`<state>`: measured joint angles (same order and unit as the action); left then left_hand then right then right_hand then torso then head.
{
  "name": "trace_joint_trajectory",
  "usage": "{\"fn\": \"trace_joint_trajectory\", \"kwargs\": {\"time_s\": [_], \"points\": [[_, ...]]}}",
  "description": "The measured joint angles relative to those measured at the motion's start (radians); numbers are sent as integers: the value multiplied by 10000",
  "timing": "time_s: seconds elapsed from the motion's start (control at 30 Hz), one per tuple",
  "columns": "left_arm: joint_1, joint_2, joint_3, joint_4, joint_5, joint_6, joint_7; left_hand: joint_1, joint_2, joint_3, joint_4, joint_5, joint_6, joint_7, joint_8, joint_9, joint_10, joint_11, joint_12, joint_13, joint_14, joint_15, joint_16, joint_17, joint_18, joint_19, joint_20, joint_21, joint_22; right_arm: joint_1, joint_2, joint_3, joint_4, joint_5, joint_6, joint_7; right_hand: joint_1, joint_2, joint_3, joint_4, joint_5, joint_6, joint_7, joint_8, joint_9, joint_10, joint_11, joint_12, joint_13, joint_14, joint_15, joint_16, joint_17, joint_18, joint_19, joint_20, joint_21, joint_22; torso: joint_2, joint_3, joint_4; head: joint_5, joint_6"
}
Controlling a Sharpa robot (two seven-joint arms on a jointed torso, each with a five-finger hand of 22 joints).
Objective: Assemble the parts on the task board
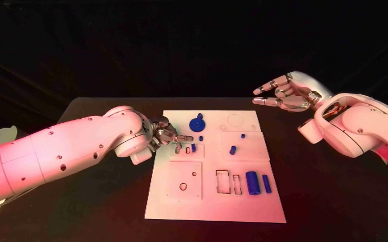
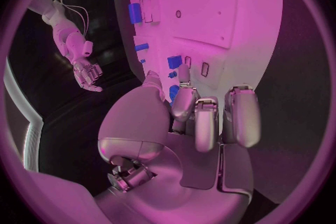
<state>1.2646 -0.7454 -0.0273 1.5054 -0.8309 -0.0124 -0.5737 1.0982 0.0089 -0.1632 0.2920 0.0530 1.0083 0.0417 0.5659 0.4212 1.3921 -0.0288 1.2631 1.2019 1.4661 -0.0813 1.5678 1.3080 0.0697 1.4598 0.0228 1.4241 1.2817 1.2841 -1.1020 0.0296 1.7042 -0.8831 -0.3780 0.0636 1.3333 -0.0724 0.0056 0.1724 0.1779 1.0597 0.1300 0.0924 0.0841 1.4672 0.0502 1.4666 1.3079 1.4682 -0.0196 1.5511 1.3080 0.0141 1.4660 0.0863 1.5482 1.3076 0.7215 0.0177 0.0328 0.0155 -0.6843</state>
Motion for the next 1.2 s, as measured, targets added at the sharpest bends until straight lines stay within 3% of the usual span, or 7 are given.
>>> {"fn": "trace_joint_trajectory", "kwargs": {"time_s": [0.13, 0.4, 0.83, 0.93, 1.2], "points": [[90, 320, -4, -265, -339, 151, -257, -54, 54, -177, -9, 0, -104, -103, 363, 388, 143, -71, 261, 293, -24, -47, 0, -1, -1, 17, -17, 165, 248, 2, 55, -12, -60, -65, 9, -52, 0, 0, -16, -16, 0, 0, 0, 0, 0, 0, 0, 0, 0, 0, 0, 0, -1, 0, 0, 0, -48, -1, -4, 9, 8, 19, -27], [211, 774, -14, -623, -686, 420, -529, -34, 151, -289, -9, 0, -296, -114, 649, 785, 232, -88, 420, 500, 13, -83, 0, -2, -1, 17, -17, 203, 264, 2, 130, -33, -154, -243, 39, -172, 0, 0, -56, 2, 0, 0, 0, 0, -1, 0, 0, 0, 0, 0, 0, 0, -1, 0, 0, 0, -48, -1, 2, 10, 10, 40, -35], [301, 1423, -133, -1233, -1163, 966, -730, 70, 254, -358, -21, 1, -424, -102, 786, 1030, 231, -88, 419, 499, 13, -83, 0, -3, -1, 17, -17, 255, 263, -7, 257, -75, -348, -352, -30, -246, 79, 79, -247, -27, 218, -147, 15, -1, -18, -1, 0, -709, 3, 0, 0, -253, -3, 1, 0, 0, -360, -3, 23, -14, 16, 54, -124], [302, 1557, -167, -1350, -1343, 1051, -759, 121, 305, -358, -21, 1, -439, -118, 786, 1061, 231, -88, 420, 499, 13, -83, 0, -3, -152, 17, -17, 255, 262, -10, 288, -86, -374, -353, -54, -246, 78, 79, -247, -27, 218, -172, -10, 0, -18, -1, 0, -709, 3, 0, 0, -253, -4, 0, 0, 0, -359, -3, 28, -18, 8, 53, -137], [303, 1761, -197, -1571, -1653, 1213, -802, 121, 305, -357, -22, 1, -438, -117, 827, 1109, 231, -88, 419, 498, 13, -83, 0, -4, -151, 16, -17, 254, 261, -18, 343, -100, -426, -367, -65, -237, 118, 119, -275, -55, 313, -204, 23, 0, -18, -1, 0, -709, 3, 0, 0, -253, -4, 0, 0, 0, -359, -3, 34, -25, -2, 41, -167]]}}
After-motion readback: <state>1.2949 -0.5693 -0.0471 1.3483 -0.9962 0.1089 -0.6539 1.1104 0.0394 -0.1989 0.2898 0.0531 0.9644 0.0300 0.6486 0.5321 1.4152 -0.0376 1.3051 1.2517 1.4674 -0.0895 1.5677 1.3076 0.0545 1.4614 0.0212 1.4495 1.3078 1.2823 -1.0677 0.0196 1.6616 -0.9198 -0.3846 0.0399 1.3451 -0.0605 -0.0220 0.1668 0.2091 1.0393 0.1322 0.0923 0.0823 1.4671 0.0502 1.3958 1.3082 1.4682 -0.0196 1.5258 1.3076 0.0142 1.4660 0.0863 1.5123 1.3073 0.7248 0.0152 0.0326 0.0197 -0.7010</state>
